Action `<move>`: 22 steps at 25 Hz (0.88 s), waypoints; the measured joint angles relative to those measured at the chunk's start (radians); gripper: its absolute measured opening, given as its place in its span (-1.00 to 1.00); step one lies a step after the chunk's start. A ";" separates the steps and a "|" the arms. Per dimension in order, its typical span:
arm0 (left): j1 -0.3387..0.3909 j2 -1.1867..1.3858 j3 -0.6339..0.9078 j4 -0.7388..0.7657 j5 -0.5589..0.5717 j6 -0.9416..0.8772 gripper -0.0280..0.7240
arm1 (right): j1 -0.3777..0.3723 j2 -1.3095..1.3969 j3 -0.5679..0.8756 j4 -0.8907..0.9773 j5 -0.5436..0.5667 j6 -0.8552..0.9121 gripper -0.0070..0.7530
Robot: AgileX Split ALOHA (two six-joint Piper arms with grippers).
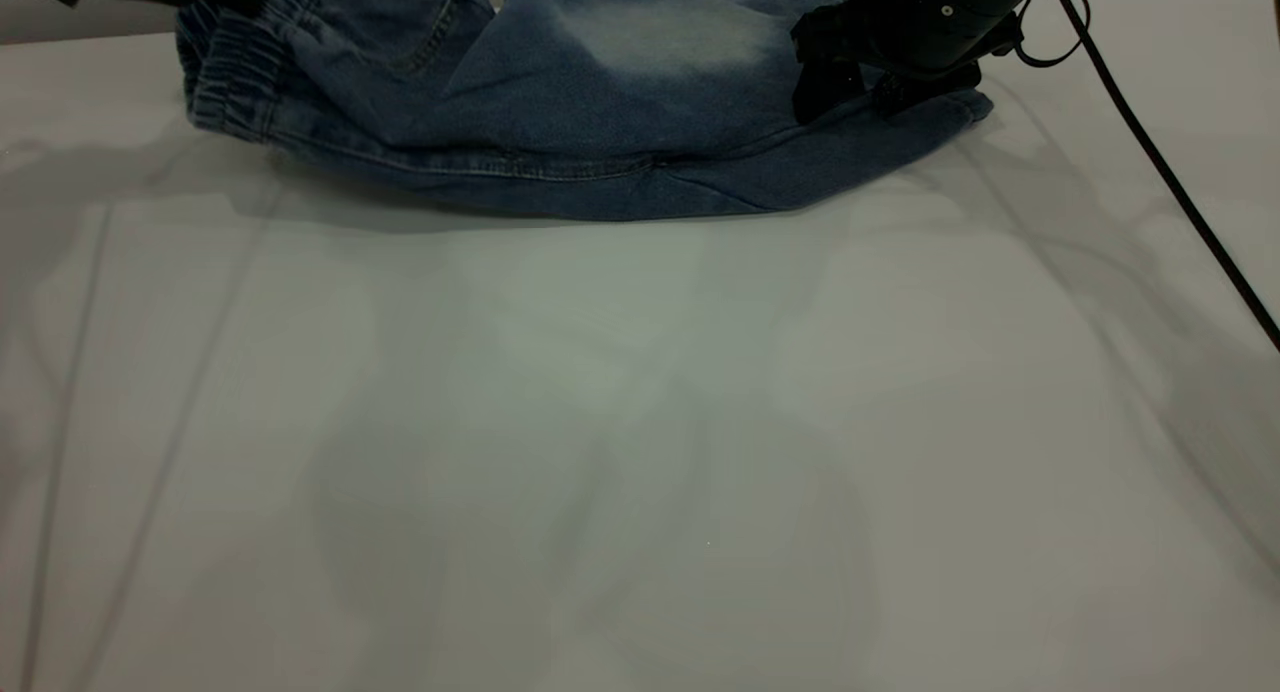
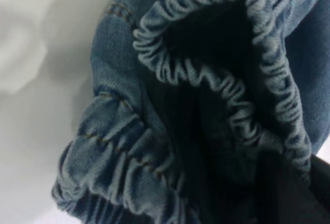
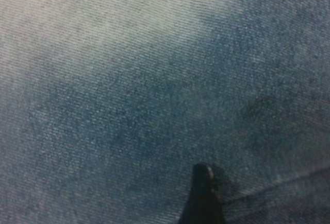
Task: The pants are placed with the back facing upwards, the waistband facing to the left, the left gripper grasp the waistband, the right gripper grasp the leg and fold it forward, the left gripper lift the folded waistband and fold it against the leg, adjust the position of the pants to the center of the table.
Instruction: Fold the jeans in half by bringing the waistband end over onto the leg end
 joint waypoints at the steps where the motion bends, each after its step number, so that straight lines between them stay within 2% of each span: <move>1: 0.000 -0.010 -0.005 0.001 0.000 0.000 -0.73 | 0.002 0.007 0.000 0.000 0.001 0.000 0.29; 6: 0.000 -0.035 -0.056 0.003 0.002 -0.018 -0.73 | 0.030 0.010 -0.001 -0.022 0.048 -0.007 0.29; 15: -0.025 -0.034 -0.155 0.007 0.001 -0.056 -0.73 | 0.057 -0.069 0.009 -0.066 0.281 0.008 0.29; 22: -0.093 -0.033 -0.156 0.019 -0.002 -0.056 -0.73 | 0.056 -0.225 0.006 -0.057 0.300 0.007 0.29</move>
